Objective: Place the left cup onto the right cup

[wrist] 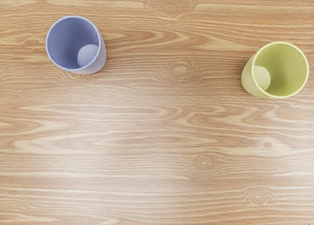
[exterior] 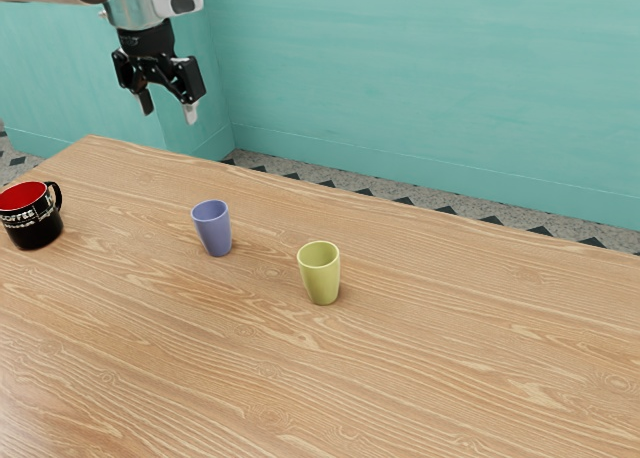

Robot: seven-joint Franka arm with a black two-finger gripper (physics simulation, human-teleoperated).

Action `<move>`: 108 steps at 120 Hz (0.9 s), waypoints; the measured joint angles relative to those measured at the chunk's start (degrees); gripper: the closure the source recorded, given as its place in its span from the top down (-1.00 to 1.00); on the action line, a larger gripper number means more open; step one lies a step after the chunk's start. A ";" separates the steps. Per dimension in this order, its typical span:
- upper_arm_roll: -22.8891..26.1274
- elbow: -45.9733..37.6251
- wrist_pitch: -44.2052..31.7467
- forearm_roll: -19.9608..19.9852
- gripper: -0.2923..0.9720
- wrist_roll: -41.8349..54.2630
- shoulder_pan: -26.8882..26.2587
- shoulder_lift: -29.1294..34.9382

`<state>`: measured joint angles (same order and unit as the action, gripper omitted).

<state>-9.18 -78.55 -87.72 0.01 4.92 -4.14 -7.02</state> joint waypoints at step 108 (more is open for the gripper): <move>-0.45 -12.35 -14.88 3.51 0.50 0.66 3.32 -8.35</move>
<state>-9.63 -90.91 -102.60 3.52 5.58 -0.82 -15.37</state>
